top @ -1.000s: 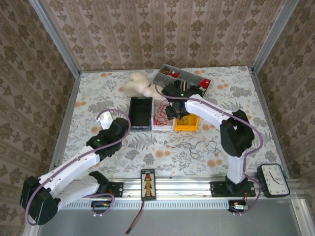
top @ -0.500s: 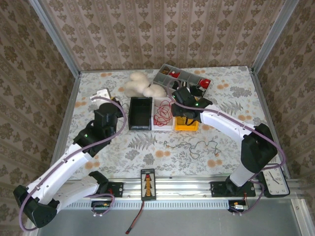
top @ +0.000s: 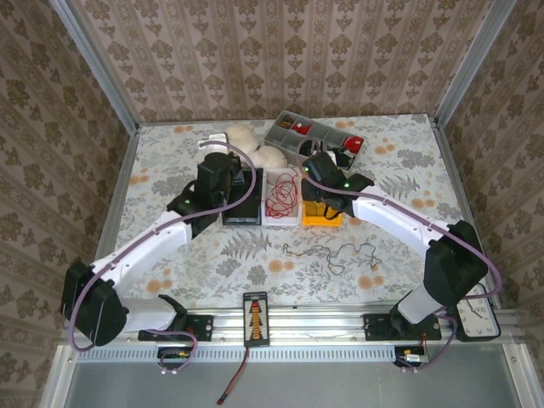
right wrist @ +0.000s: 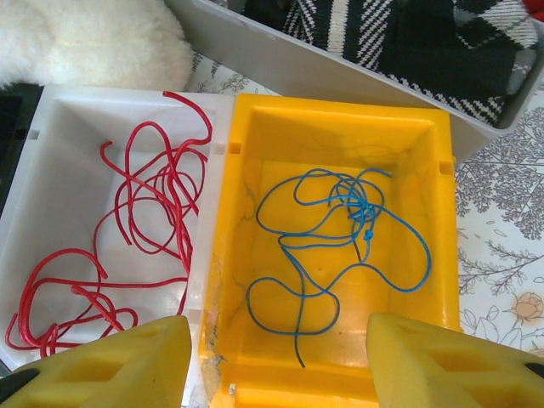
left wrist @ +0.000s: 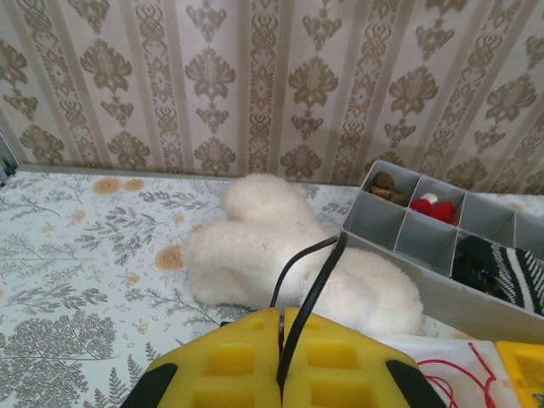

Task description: Untangle the cables

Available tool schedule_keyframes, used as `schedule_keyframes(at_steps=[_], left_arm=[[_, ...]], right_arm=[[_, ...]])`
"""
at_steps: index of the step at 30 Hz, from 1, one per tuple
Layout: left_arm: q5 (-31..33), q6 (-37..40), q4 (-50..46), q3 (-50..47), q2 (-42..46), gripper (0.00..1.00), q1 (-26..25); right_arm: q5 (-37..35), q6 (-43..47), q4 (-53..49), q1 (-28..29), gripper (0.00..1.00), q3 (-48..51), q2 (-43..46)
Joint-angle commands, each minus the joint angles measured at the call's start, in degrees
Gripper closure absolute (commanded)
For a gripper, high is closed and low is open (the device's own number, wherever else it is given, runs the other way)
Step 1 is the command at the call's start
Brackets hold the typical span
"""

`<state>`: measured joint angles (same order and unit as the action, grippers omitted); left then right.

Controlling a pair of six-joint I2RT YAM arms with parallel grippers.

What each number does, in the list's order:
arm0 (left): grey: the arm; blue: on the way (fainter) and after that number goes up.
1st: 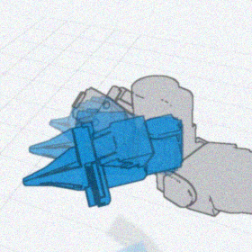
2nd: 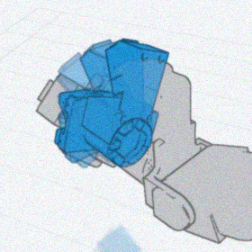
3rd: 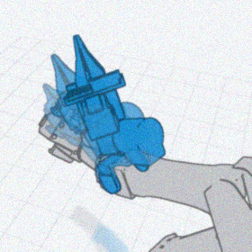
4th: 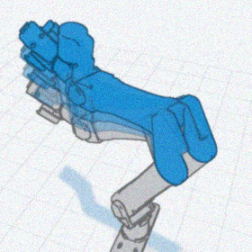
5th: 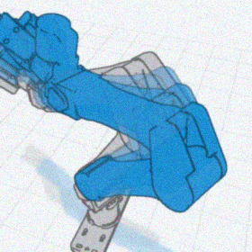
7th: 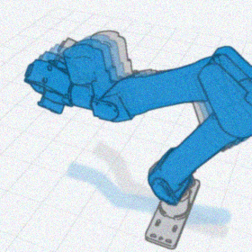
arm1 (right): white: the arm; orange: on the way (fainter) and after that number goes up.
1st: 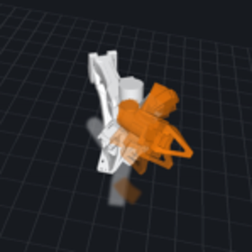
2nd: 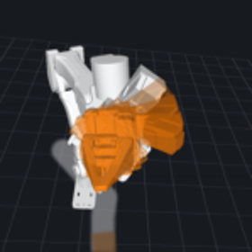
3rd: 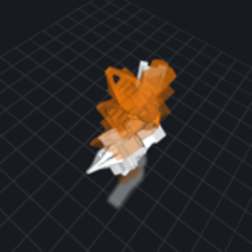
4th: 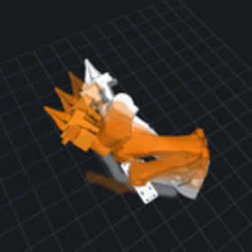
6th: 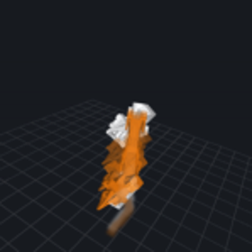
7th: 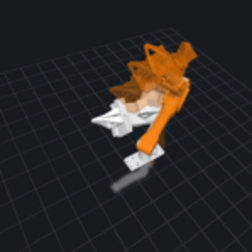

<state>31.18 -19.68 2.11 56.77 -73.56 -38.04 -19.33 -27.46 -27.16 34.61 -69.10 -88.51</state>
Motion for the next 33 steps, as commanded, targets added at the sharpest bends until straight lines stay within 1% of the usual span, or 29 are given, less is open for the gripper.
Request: schedule_keyframes(at_steps=[1, 8, 12, 13, 15, 16, 17, 21, 24, 26, 27, 29, 30, 32, 33], left_arm=[[-0.84, -1.52, 3.49, 0.39, -1.35, 1.00, 1.35], [-2.33, -5.20, 2.16, -1.09, -7.43, 1.00, 2.53], [-4.88, -7.96, 0.78, -1.82, -8.53, 1.00, 2.53], [-5.63, -8.04, 0.41, -1.56, -8.62, 0.80, 2.49], [-4.65, -8.53, -1.57, -0.48, -8.26, 0.29, 2.14], [-3.24, -9.24, -2.85, 0.16, -7.74, 0.11, 1.94], [-2.01, -9.53, -3.52, 0.42, -7.02, 0.01, 1.71], [3.73, -13.02, -5.28, -1.00, -3.03, 0.00, 1.22], [9.18, -20.92, -9.52, -3.40, 0.24, 0.00, 1.37], [11.36, -27.47, -13.64, -4.98, 1.75, 0.00, 1.75], [11.62, -29.49, -14.78, -5.62, 2.15, 0.00, 1.90], [11.63, -32.97, -17.22, -6.79, 2.37, 0.00, 2.09], [11.35, -34.26, -18.30, -7.00, 2.22, 0.00, 2.23], [10.39, -36.06, -20.45, -7.09, 1.73, 0.00, 2.36], [10.08, -36.55, -21.10, -7.03, 1.51, 0.00, 2.36]], right_arm=[[-2.17, -1.34, -0.20, -0.51, 0.42, 1.90, 3.00], [-1.96, -3.53, 0.33, -0.68, 0.43, 4.44, 4.56], [-1.12, -6.05, 1.42, -0.68, 0.43, 5.99, 5.42], [-0.87, -6.92, 1.94, -0.60, 0.43, 6.72, 5.69], [-0.38, -8.93, 2.91, -0.52, 0.43, 8.18, 6.27], [-0.41, -10.15, 3.26, -0.51, 0.43, 9.09, 6.70], [-0.52, -11.30, 3.59, -0.51, 0.42, 10.13, 7.17], [-4.10, -16.90, 2.75, -0.42, 0.41, 13.87, 9.73], [-8.32, -24.39, -1.47, -0.42, 0.38, 16.26, 12.02], [-10.52, -32.15, -6.49, -0.49, 0.34, 18.34, 13.65], [-10.51, -34.93, -7.33, -0.63, 0.32, 19.88, 14.55], [-8.11, -38.14, -6.91, -1.56, 0.28, 23.30, 16.69], [-5.76, -37.90, -5.73, -2.24, 0.28, 24.70, 17.32], [0.42, -35.67, -2.62, -3.63, 0.27, 27.11, 17.76], [3.56, -32.39, -0.48, -3.99, 0.28, 28.04, 17.47]])
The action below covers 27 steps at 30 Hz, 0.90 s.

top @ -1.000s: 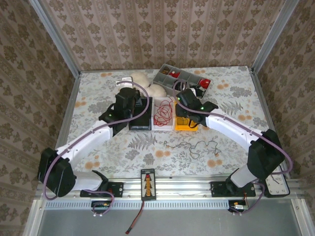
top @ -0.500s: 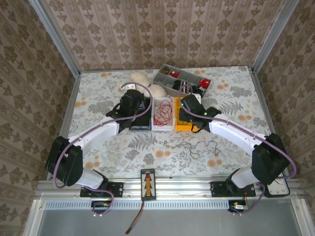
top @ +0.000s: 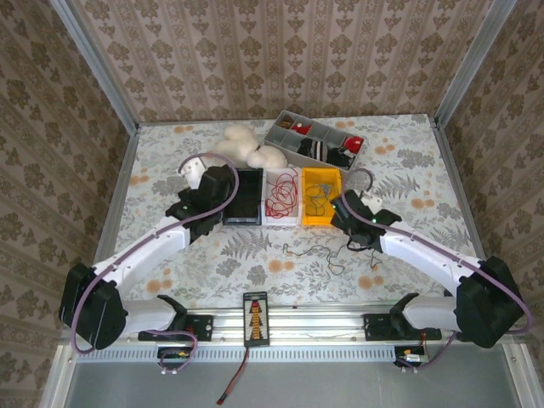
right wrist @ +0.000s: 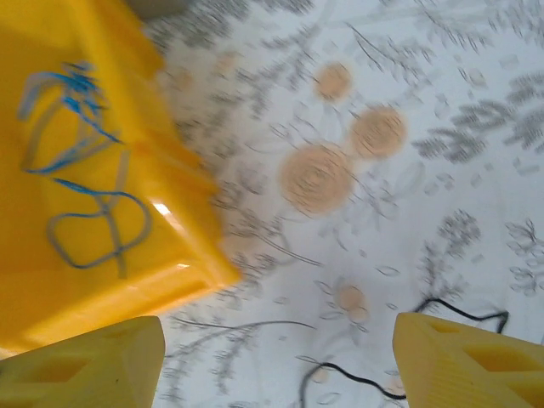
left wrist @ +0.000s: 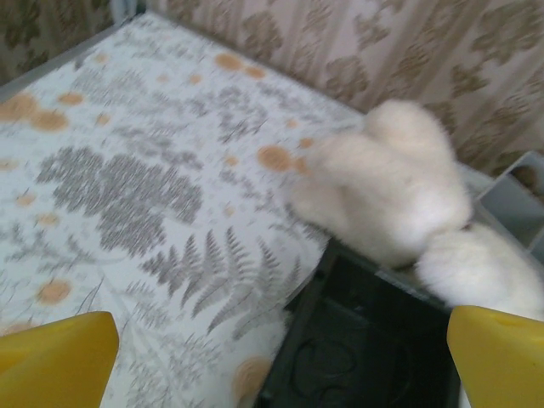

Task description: Untangle the cables

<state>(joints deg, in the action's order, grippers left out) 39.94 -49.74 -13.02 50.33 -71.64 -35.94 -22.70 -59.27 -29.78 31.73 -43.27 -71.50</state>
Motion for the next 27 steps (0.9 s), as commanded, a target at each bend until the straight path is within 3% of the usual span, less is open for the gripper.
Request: schedule_keyframes(at_steps=[1, 5, 9, 13, 19, 25, 27], left_arm=[[1.03, -6.51, -6.15, -0.58, -0.58, 0.00, 0.26], [0.50, -6.95, -6.41, -0.60, -1.05, 0.00, 0.52], [-0.21, -7.08, -6.42, -0.06, -1.83, 0.00, 0.79], [-0.66, -8.33, -7.09, -0.05, -1.93, 0.00, 0.72], [-0.63, -8.89, -7.06, -0.05, -1.91, 0.00, 0.70], [-0.88, -9.07, -8.17, 0.26, -1.66, 0.00, 0.61], [-0.61, -9.15, -8.39, 0.30, -1.50, 0.00, 0.61]], right_arm=[[9.32, 2.90, 2.85, -1.27, 0.28, 2.43, 0.10], [20.14, 19.19, -0.63, -0.93, 0.29, -0.71, -4.58], [25.58, 24.70, -3.76, 2.98, 0.33, -0.94, -10.00], [24.65, 24.86, -2.57, 6.35, 0.38, -0.59, -12.90], [17.62, 25.25, -2.56, 7.34, 0.44, -3.92, -18.72], [12.51, 26.39, -2.54, 8.74, 0.58, -6.85, -24.68], [12.15, 26.35, -2.49, 9.25, 0.68, -7.06, -26.06]])
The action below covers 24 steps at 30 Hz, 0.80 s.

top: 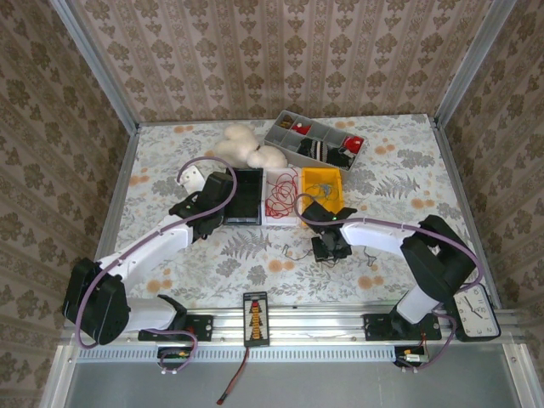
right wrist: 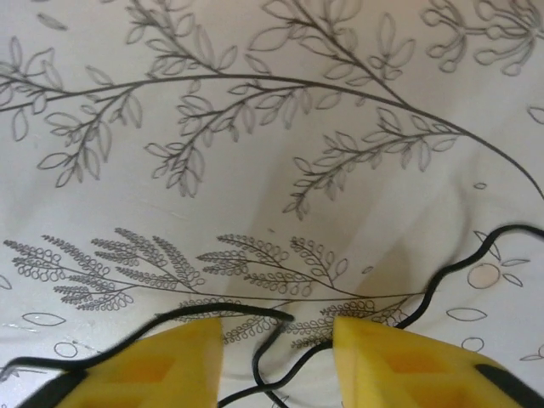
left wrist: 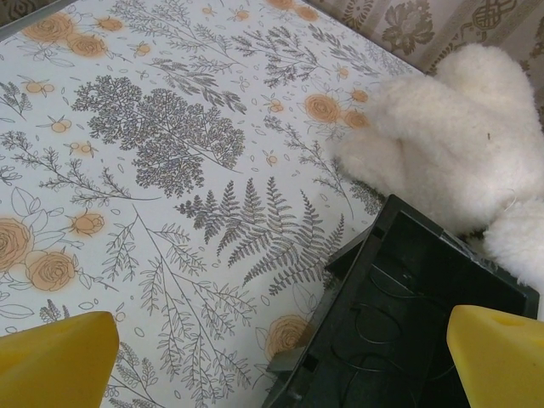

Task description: Untangle the cables

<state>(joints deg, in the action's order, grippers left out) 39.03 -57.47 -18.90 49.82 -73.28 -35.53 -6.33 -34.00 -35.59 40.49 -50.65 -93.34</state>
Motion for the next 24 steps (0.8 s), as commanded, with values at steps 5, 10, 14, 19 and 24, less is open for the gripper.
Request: schedule_keyframes(at_steps=[5, 10, 14, 19, 24], left_arm=[[0.02, -1.65, -2.21, 0.63, 0.24, 0.00, 0.15], [-0.35, -2.11, -2.09, 0.37, -0.09, 0.00, 0.11], [-0.09, -2.12, -2.00, 0.36, -0.10, 0.00, 0.11], [0.10, -2.21, -2.22, 0.06, 0.22, 0.00, 0.20], [0.87, -2.47, -2.88, -0.79, 1.19, 0.00, 0.46]], right_arm=[[-5.27, 2.02, 4.52, 2.33, 0.90, 0.79, -4.31], [-5.45, 4.80, 8.65, 4.96, 0.98, 2.44, 0.50], [-5.35, 7.87, 11.16, 8.99, 0.98, 1.37, 6.76], [-1.82, 10.51, 15.28, 12.24, 0.98, -3.79, 13.16], [1.60, 13.17, 20.59, 12.60, 0.97, -10.81, 16.39]])
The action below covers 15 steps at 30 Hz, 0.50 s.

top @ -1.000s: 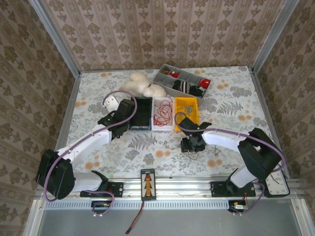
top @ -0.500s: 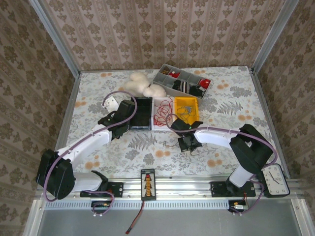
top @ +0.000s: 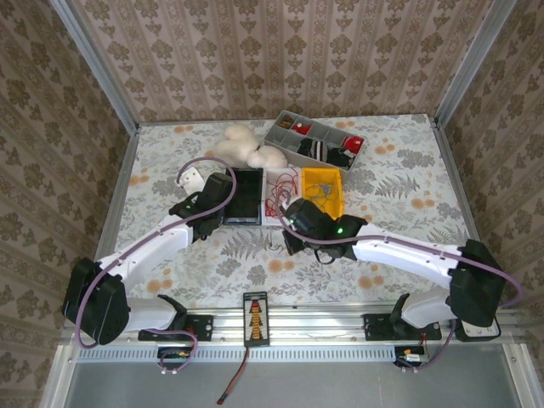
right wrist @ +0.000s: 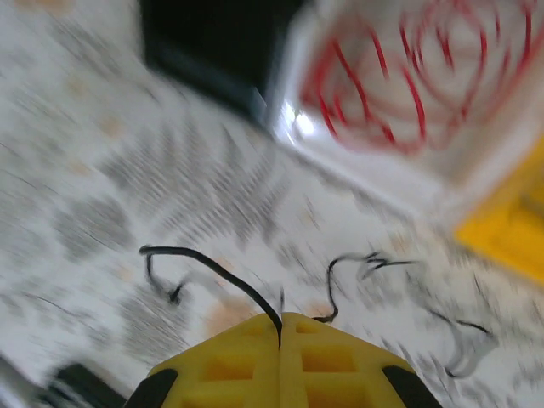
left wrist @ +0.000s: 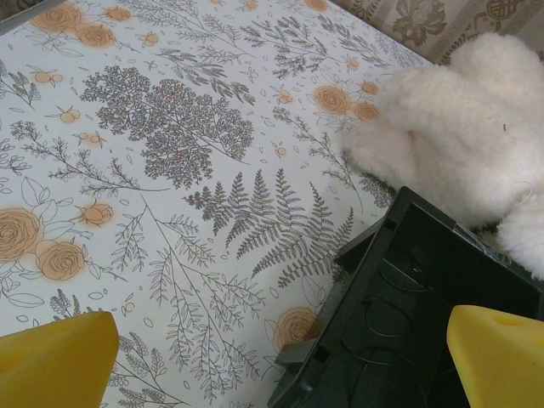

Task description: Untangle the cables

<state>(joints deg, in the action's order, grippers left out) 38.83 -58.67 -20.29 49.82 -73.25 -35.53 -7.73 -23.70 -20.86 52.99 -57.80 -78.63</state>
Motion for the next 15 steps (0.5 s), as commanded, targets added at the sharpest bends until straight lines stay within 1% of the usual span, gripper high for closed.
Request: schedule_keyframes(at_steps=[1, 3, 9, 11, 15], left_arm=[[1.25, -1.31, -1.60, -0.95, 1.40, 0.00, 0.59], [1.49, -1.44, -1.96, -1.37, 1.94, 0.00, 0.88], [2.69, -1.97, -4.14, -2.51, 4.44, 0.00, 1.76], [3.31, -2.32, -5.17, -2.95, 5.59, 0.00, 2.00], [4.72, -2.67, -7.04, -4.15, 8.30, 0.00, 2.86]], right_arm=[[3.97, 3.22, 7.42, 0.09, 0.97, -5.38, 1.28], [6.06, 3.85, 9.71, 0.01, 0.97, -9.02, -0.51], [12.41, 5.92, 11.63, -1.21, 0.96, -23.08, -12.97], [13.55, 6.47, 11.54, -1.98, 0.96, -26.84, -16.92], [13.18, 5.65, 10.82, -4.23, 0.96, -32.13, -23.05]])
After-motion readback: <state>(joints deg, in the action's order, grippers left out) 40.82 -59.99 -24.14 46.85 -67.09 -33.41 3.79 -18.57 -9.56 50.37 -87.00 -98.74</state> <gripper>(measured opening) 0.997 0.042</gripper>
